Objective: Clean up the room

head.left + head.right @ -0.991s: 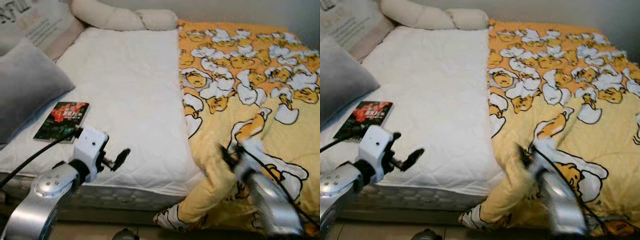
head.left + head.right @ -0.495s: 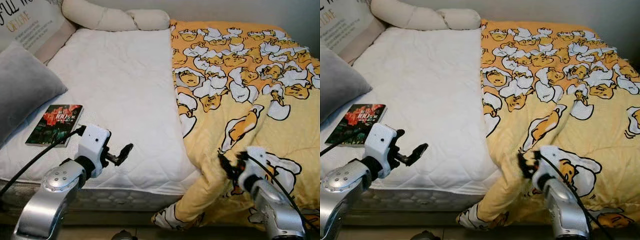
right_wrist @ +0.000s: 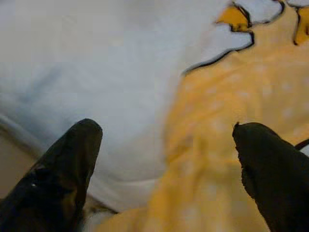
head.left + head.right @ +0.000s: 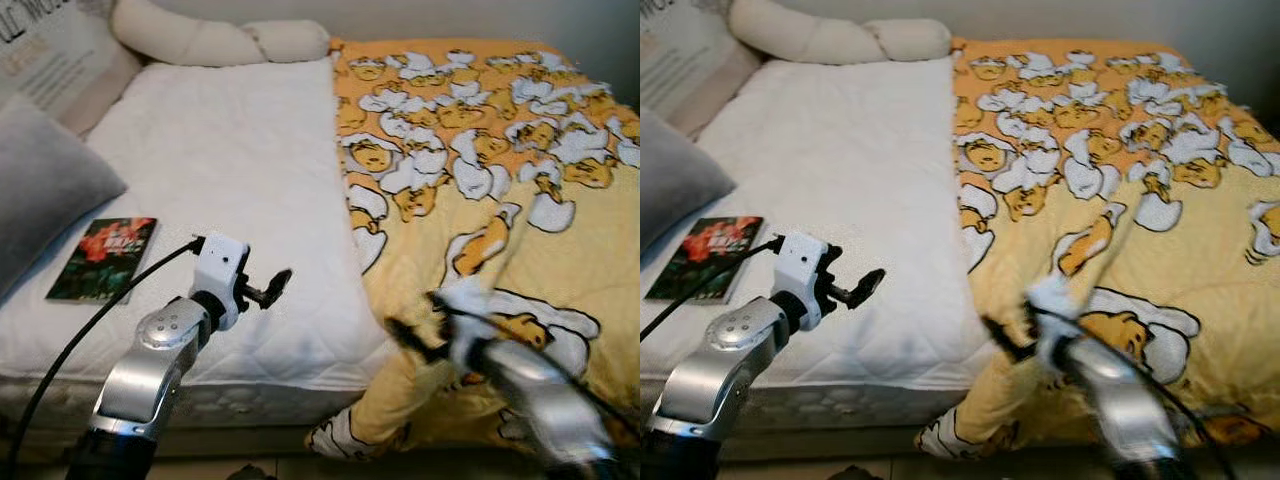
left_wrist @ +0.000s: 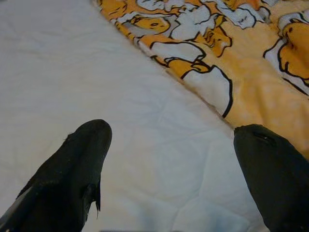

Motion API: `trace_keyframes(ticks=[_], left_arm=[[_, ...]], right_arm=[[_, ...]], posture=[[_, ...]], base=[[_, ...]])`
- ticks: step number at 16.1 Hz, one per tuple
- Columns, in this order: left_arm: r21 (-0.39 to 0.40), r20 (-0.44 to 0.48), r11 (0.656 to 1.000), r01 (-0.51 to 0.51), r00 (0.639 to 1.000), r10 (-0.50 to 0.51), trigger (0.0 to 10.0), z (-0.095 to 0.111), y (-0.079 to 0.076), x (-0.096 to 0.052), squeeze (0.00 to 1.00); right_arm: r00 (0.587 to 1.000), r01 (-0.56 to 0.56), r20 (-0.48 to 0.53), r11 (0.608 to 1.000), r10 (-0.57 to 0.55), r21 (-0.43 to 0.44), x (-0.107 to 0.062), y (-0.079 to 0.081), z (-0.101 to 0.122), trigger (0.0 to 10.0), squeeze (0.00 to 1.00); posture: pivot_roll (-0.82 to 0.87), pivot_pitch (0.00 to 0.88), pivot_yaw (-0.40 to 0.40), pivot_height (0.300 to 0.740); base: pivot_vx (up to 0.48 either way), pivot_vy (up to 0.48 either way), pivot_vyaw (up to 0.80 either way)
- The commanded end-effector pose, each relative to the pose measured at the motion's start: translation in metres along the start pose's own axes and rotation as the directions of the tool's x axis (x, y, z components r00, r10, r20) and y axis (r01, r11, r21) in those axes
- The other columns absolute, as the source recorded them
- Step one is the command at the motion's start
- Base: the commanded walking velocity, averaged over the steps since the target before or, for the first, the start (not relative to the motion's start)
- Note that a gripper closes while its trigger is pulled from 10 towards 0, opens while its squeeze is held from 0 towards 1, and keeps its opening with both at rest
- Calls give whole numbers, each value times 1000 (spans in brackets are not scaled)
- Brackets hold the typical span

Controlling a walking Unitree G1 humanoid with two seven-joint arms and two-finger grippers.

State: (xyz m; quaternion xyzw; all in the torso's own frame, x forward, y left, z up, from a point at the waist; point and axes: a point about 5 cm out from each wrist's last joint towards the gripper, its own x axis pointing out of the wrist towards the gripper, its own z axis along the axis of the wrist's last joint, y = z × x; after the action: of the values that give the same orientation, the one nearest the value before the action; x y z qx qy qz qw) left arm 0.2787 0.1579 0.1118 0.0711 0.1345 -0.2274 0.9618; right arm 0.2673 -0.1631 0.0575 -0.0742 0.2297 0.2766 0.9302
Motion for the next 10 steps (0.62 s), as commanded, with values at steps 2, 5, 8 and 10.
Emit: trace_keyframes(ticks=[2,5,8,10], left_arm=[[15,-9,1000,-10,1000,10,10000,-3,5,-2,0],[95,-34,996,-4,999,8,10000,-6,10,-2,0],[93,-24,996,-1,1000,4,10000,-4,9,0,0],[95,-26,995,-1,1000,3,10000,-5,9,0,0]], right_arm=[[1000,11,-16,992,-13,-123,14,0,11,10000,0],[986,-65,-164,913,-3,-403,54,16,14,10000,0],[948,6,-271,862,-166,-506,65,5,-10,10000,0],[910,32,-341,859,-237,-512,54,-12,-27,10000,0]], posture=[[11,0,39,740],[25,0,30,740],[37,0,23,740],[36,0,21,740]], base=[[0,0,0],[0,0,0],[0,0,0],[0,0,0]])
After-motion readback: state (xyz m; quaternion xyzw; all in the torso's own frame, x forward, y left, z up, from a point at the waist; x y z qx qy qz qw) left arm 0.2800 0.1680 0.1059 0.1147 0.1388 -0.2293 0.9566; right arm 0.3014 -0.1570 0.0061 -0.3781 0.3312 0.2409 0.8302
